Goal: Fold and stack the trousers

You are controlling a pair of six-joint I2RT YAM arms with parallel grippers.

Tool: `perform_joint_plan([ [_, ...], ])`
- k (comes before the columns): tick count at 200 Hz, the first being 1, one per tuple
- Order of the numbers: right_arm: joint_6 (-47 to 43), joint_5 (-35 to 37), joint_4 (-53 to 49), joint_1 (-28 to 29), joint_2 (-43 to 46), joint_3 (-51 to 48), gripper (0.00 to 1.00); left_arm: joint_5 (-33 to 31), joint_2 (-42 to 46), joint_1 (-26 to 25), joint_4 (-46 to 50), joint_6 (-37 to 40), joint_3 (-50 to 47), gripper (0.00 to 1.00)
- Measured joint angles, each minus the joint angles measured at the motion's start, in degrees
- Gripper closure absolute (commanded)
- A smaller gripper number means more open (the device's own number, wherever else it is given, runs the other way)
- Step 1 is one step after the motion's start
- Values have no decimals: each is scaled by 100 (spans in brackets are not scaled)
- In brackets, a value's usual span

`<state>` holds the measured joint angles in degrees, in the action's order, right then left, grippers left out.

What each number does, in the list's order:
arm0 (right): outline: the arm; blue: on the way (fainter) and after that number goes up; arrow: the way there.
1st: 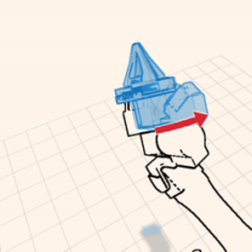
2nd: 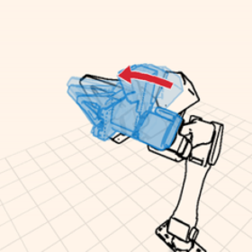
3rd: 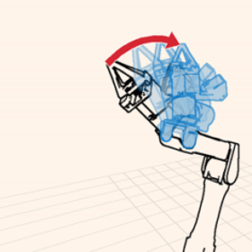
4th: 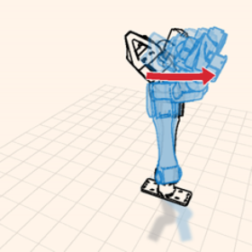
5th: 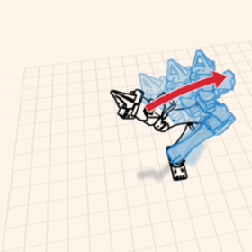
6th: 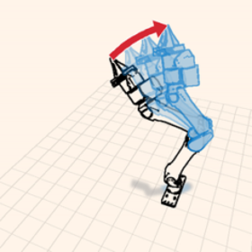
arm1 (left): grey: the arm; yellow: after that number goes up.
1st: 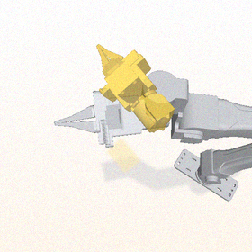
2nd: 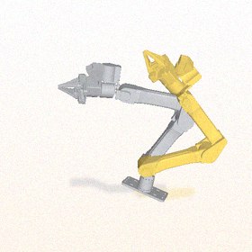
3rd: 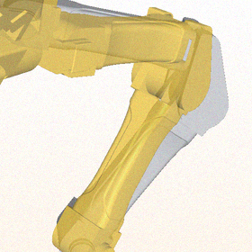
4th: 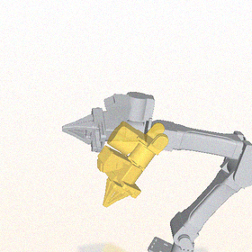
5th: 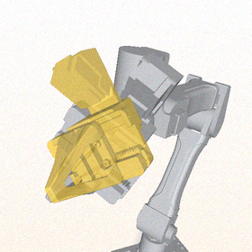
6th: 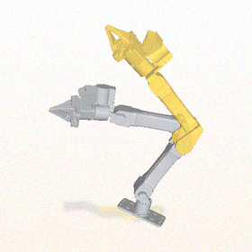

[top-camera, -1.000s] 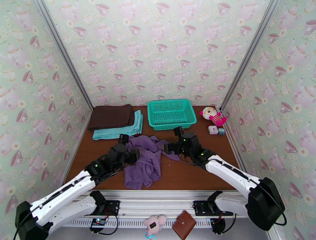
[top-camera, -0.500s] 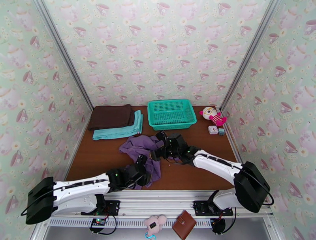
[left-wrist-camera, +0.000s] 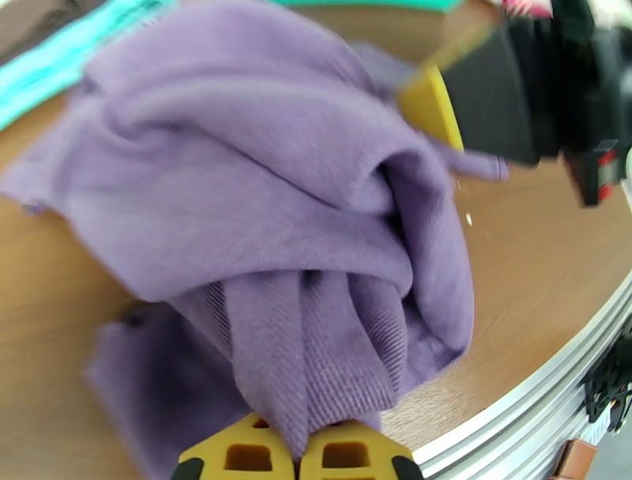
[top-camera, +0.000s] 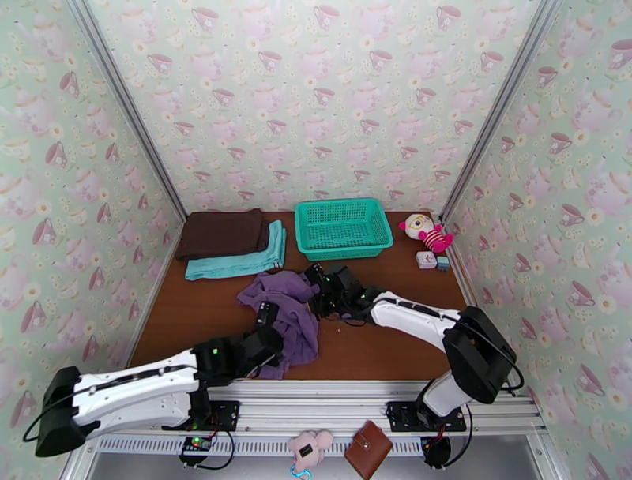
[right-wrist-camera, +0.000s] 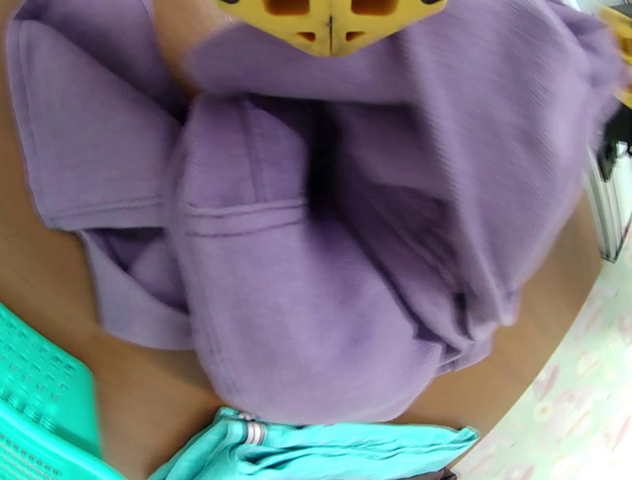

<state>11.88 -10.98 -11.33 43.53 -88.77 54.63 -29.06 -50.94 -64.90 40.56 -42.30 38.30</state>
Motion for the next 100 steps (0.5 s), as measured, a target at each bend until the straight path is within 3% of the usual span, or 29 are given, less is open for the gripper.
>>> perform_joint_plan([
  [39, 90, 625, 133, -247, 1268, -496, 100, -579, 763, 457, 1259, -55, 586, 100],
  [51, 105, 723, 212, -339, 1685, -651, 61, -660, 894, 601, 1462, 57, 723, 100],
  [57, 105, 710, 275, -376, 1840, -708, 49, -662, 938, 667, 1519, 162, 785, 100],
  [79, 103, 273, 535, -345, 1956, -772, 20, -531, 955, 789, 1578, 675, 1108, 100],
  [100, 26, -208, 704, -138, 1617, -758, 12, -262, 789, 868, 1543, 1266, 1738, 100],
])
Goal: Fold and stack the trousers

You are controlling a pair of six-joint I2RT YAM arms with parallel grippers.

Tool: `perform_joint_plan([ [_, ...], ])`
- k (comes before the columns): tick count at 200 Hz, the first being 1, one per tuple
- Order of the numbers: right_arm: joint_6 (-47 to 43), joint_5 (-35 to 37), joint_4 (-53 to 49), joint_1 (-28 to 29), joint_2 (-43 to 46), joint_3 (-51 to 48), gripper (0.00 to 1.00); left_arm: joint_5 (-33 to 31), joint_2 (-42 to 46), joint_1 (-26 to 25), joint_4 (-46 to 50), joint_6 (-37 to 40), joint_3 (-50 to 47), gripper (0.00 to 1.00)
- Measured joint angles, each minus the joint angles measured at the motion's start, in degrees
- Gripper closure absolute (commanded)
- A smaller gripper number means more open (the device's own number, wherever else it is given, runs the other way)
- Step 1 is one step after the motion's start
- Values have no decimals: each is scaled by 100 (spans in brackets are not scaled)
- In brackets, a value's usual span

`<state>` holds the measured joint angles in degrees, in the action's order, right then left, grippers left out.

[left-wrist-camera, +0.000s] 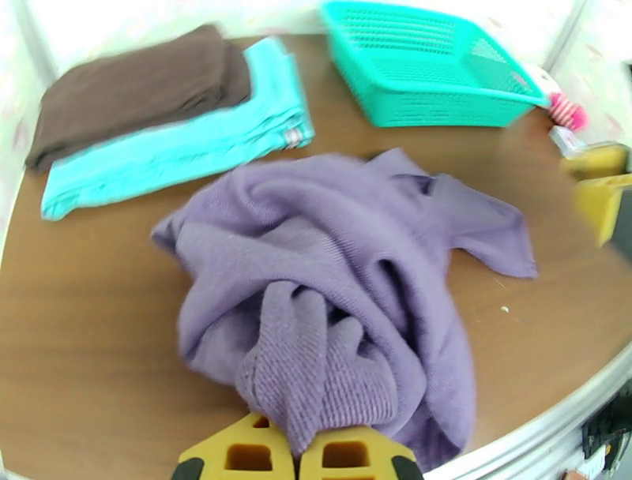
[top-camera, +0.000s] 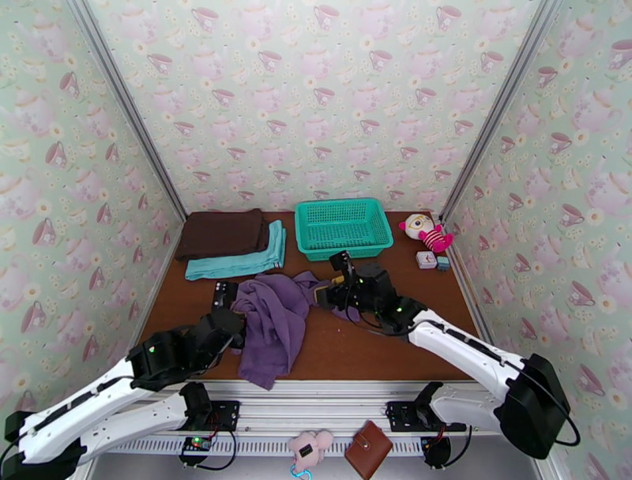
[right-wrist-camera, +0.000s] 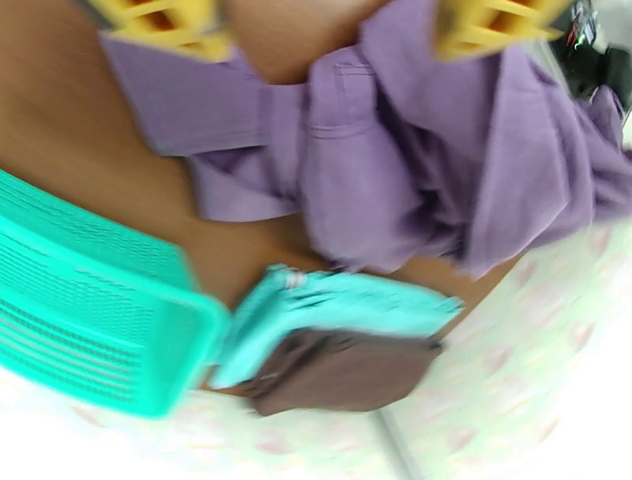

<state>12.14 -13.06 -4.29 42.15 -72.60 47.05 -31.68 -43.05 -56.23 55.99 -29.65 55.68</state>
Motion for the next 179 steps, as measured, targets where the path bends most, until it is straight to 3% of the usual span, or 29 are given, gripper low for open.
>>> perform_joint_plan([
  [36, -37, -494, 151, 636, -848, 116, 2, 260, -393, 153, -251, 822, 1279, 100],
  [59, -39, -669, 195, 918, -1272, 304, 12, 289, -645, 236, -317, 1130, 1652, 100],
  [66, -31, -673, 195, 970, -1368, 372, 26, 289, -710, 262, -315, 1193, 1687, 100],
  [84, -39, -623, 160, 1054, -1600, 592, 87, 245, -857, 317, -297, 1311, 1696, 100],
  [91, -44, -527, 120, 1062, -1648, 662, 100, 199, -881, 339, -284, 1327, 1696, 100],
  [135, -50, 326, -13, 1032, -1467, 678, 100, -625, -868, 885, 101, 1368, 1976, 100],
  [145, -42, 535, -4, 999, -1318, 623, 70, -717, -846, 1156, 157, 1384, 2033, 100],
  [149, -22, 599, -4, 990, -1241, 592, 62, -739, -833, 1263, 184, 1384, 2046, 100],
  [169, -2, 960, 9, 903, -918, 452, 39, -796, -730, 1775, 315, 1384, 2063, 100],
  [179, 7, 1200, -11, 866, -809, 422, 34, -826, -669, 1969, 407, 1377, 2065, 100],
])
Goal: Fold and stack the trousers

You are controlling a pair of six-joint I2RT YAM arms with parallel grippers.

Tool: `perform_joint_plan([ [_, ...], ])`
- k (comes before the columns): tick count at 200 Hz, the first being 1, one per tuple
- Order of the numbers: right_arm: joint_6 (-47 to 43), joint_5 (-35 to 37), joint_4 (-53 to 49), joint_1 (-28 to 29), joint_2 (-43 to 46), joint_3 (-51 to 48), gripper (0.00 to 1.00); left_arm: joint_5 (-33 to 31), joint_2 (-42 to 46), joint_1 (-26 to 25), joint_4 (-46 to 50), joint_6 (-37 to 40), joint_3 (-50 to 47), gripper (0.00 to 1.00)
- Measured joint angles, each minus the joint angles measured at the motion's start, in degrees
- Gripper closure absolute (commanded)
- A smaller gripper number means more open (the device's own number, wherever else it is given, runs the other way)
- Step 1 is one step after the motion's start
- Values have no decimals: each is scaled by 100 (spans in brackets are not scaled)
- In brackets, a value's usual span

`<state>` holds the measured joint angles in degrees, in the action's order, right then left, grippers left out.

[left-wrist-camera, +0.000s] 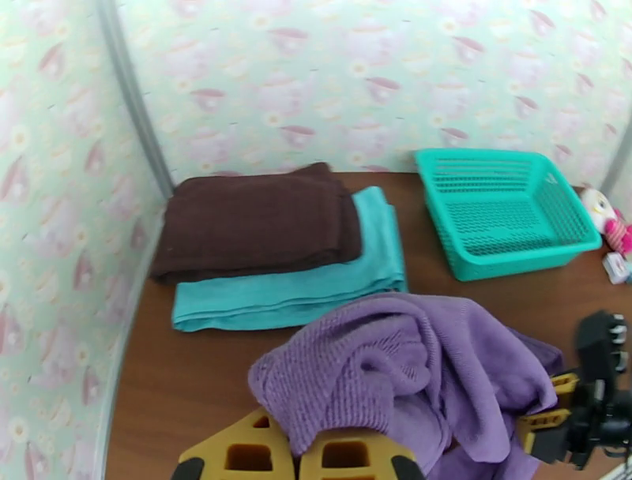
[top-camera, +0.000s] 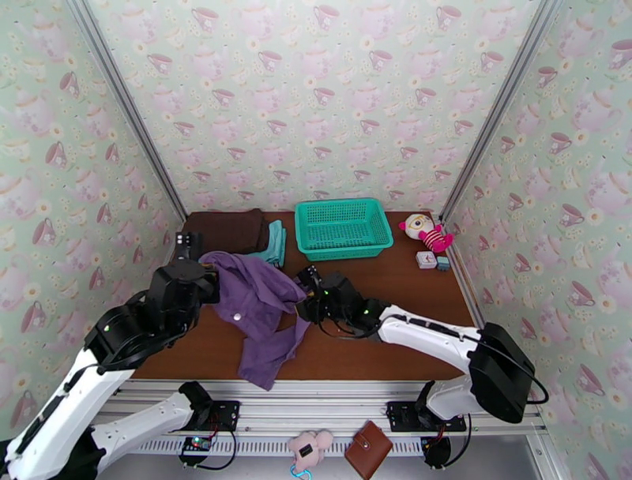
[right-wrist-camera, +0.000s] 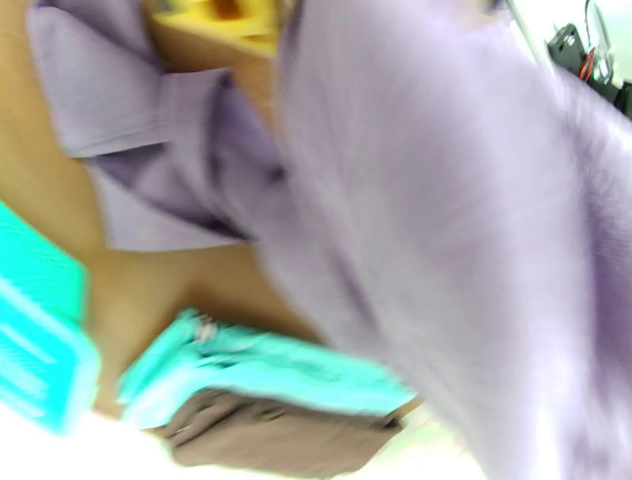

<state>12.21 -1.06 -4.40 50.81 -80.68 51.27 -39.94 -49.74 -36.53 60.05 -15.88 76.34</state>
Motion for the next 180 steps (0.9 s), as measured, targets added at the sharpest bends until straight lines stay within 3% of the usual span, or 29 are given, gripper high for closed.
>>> perform_joint_plan([
  [34, 232, 623, -201, -166, -57, 11, 19, -229, 201, 415, 442, -63, 232, 100],
  [62, 369, 791, -442, -225, -730, 251, 11, -107, 149, 577, 859, -55, 927, 100],
  [120, 782, 772, -756, -173, -2295, 1062, 14, 2177, -291, 599, 1078, 42, 1598, 100],
  [180, 1316, 619, -769, 828, -3534, 2485, 18, 2741, -691, 754, 1113, -457, 1770, 100],
])
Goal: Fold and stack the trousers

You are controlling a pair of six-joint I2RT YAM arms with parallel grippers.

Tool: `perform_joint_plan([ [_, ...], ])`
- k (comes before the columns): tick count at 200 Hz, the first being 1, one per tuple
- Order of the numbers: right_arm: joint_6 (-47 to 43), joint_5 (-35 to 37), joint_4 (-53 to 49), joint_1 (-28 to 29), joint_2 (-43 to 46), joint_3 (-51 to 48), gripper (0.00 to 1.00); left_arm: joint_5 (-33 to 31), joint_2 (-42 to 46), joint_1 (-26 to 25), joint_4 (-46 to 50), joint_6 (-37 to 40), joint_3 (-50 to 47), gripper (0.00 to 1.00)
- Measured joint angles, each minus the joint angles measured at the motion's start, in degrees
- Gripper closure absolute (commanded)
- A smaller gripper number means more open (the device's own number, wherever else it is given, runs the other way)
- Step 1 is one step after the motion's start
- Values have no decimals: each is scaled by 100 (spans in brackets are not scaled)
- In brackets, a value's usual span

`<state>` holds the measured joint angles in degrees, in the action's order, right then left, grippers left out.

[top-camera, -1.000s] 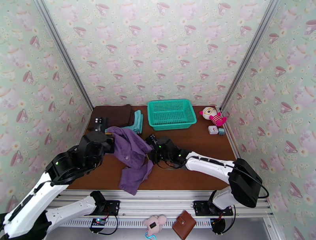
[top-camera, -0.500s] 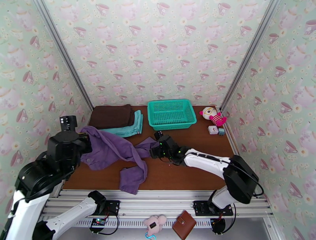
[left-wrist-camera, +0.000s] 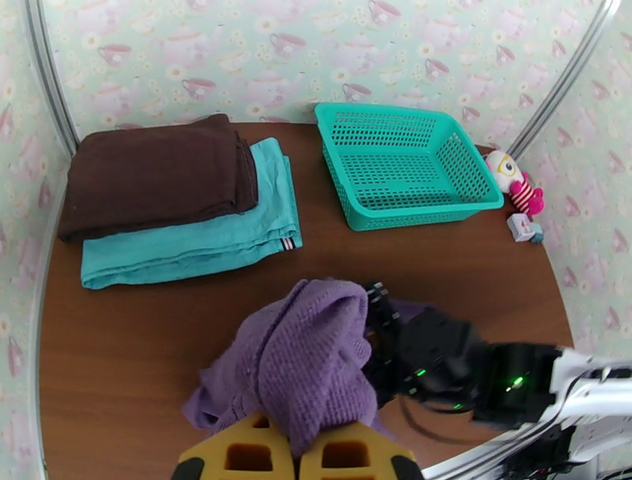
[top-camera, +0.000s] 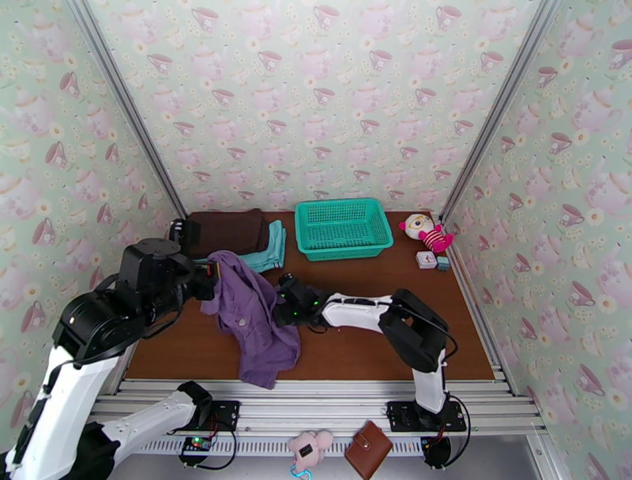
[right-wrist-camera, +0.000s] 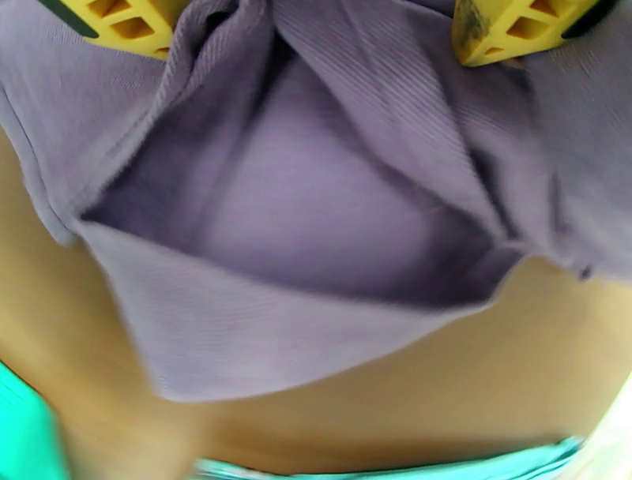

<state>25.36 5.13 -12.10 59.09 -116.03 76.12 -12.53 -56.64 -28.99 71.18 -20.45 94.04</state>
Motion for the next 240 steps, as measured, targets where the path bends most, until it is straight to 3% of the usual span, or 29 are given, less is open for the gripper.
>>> perform_joint_plan([
  [33, 170, -293, -4, 437, -815, 1377, 18, 98, -7, 212, 11, -343, 479, 100],
  [64, 291, -391, 227, 501, -531, 1060, 12, 638, -35, 306, -258, -638, 367, 100],
  [84, 378, -229, 343, 229, 514, -275, 6, 1078, -79, 208, -938, -879, -376, 100],
  [107, 468, 269, 122, -374, 2107, -1659, 1, 1163, -420, -415, -1716, -1130, -1357, 100],
  [132, 535, 903, -212, -968, 3947, -2750, 1, 949, -1488, -1300, -2481, -1268, -1738, 100],
  [156, 621, 1429, -839, -1119, 5508, -3381, 1, 739, -2800, -1705, -3213, -1327, -1552, 99],
  [169, 660, 1646, -1237, -1123, 6288, -3567, 0, 741, -3595, -1742, -3491, -1287, -1217, 89],
  [183, 660, 1794, -1631, -1123, 6916, -3609, 1, 855, -4457, -1746, -3727, -1130, -682, 60],
  [211, 623, 1862, -2052, -1123, 7320, -3609, 1, 968, -5587, -1764, -3947, -516, 431, 30],
  [240, 538, 1847, -2162, -1123, 6852, -3617, 1, 391, -4975, -1886, -4280, 122, -63, 23],
])
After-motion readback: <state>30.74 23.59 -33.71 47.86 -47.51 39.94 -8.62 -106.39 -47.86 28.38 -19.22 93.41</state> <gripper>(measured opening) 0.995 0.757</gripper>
